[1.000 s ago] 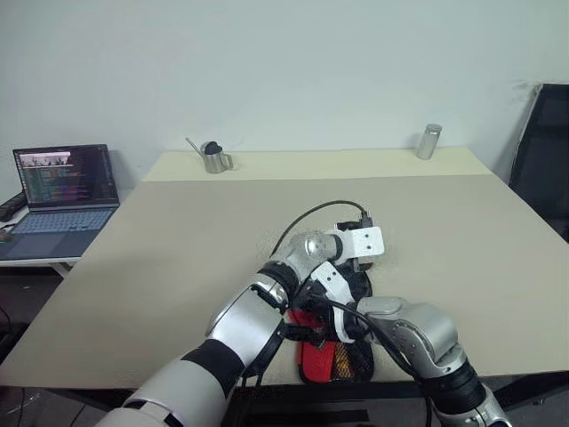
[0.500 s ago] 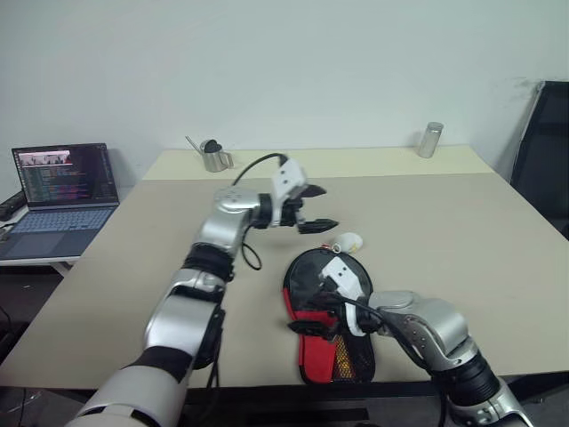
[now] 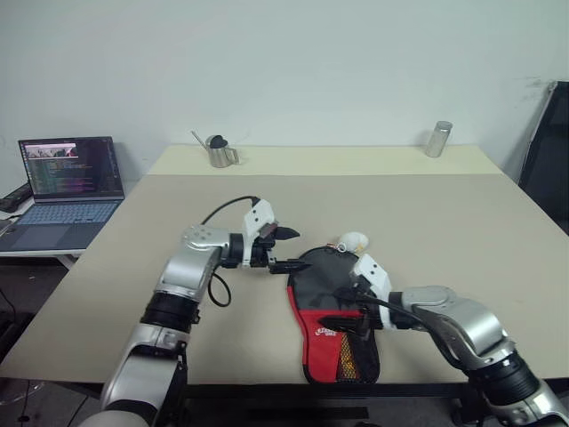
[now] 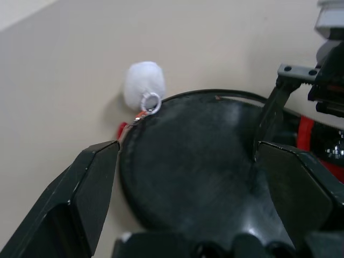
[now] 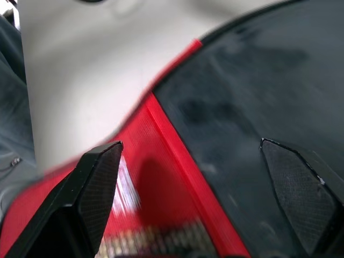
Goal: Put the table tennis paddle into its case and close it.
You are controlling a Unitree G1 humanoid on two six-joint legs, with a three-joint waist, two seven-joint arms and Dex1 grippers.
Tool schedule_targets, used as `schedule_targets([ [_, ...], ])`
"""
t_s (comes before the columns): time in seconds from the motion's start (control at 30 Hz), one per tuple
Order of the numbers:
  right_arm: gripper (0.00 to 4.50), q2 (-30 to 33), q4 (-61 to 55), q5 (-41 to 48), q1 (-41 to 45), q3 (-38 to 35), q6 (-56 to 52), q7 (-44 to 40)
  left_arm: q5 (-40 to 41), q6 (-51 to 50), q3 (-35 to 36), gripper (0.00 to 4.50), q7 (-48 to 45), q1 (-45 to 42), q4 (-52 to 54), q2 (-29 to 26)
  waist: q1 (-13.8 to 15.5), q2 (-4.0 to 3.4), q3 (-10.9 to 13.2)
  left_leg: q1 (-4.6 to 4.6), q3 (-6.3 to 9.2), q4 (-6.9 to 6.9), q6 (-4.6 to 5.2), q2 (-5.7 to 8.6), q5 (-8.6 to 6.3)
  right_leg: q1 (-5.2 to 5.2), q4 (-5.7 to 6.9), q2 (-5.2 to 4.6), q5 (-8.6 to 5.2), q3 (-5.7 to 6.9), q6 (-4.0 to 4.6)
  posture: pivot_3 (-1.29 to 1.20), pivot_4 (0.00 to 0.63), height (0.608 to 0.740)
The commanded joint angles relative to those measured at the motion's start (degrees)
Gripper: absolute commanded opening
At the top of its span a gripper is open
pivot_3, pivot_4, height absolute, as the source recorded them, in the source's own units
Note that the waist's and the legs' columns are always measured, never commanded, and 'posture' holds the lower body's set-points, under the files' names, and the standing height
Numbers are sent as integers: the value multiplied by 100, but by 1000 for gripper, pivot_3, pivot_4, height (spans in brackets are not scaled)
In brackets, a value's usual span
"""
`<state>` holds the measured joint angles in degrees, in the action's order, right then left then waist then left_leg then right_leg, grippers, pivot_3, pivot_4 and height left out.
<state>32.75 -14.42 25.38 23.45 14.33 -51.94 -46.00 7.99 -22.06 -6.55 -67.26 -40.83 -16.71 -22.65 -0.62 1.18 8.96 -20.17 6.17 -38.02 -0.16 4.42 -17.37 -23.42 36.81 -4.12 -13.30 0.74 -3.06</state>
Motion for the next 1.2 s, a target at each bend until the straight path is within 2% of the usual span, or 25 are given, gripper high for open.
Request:
schedule_targets([
  [0.03, 4500, 382, -531, 421, 85, -619, -67, -339, 114, -88, -194, 4474, 177, 251, 513, 127, 7, -8, 5, -17, -1, -1, -2, -1, 1, -18, 1, 0, 2, -2, 4, 0, 150, 740],
  [0.13, 4500, 798, -686, 637, 121, -1035, 44, -638, 139, -153, -243, 4474, 484, 392, 397, 423, 24, -6, 10, -74, -9, -10, -24, 0, 14, -74, 5, 0, 12, -8, 21, 0, 150, 740],
  [0.27, 4500, 893, -397, 686, 570, -1376, 231, -671, 108, -130, -345, 4474, 658, 487, 257, 639, 29, 3, 23, -75, -15, -9, -23, -1, 13, -74, 1, -2, 13, -10, 24, 0, 150, 740],
  [0.4, 4500, 401, 747, 310, 1560, -1577, 670, -69, 24, -49, -428, 4474, 914, 466, -64, 878, 27, 3, 25, -71, -18, -9, -20, -1, 12, -71, 2, -2, 17, -9, 31, 0, 150, 740],
  [0.53, 4500, -162, 2308, -499, 2461, -1291, 1435, 600, -71, 24, -546, 4474, 1116, 454, -300, 1028, 42, 4, 26, -69, -21, -9, -27, -4, 16, -72, 5, 0, 26, -10, 46, 0, 150, 740],
  [0.67, 4500, -89, 3555, -1471, 2896, -318, 2714, -245, -177, -9, -594, 4474, 1394, 424, -447, 1058, 51, 3, 26, -71, -24, -9, -31, -2, 18, -74, -1, 0, 25, -11, 47, 0, 150, 740],
  [0.9, 4500, -35, 5404, -2284, 3763, 269, 4140, -1498, -198, -8, -579, 4474, 1653, 484, -391, 1051, 29, 0, 28, -70, -43, -9, -31, -2, 18, -81, 2, 1, 26, -12, 47, 0, 150, 740],
  [1.2, 4500, -339, 6887, -3099, 4375, 469, 5138, -1691, -165, -117, -567, 4474, 1835, 715, -76, 948, -25, -2, 27, -66, -44, -9, -33, -5, 19, -81, 5, 2, 26, -19, 49, 0, 150, 740],
])
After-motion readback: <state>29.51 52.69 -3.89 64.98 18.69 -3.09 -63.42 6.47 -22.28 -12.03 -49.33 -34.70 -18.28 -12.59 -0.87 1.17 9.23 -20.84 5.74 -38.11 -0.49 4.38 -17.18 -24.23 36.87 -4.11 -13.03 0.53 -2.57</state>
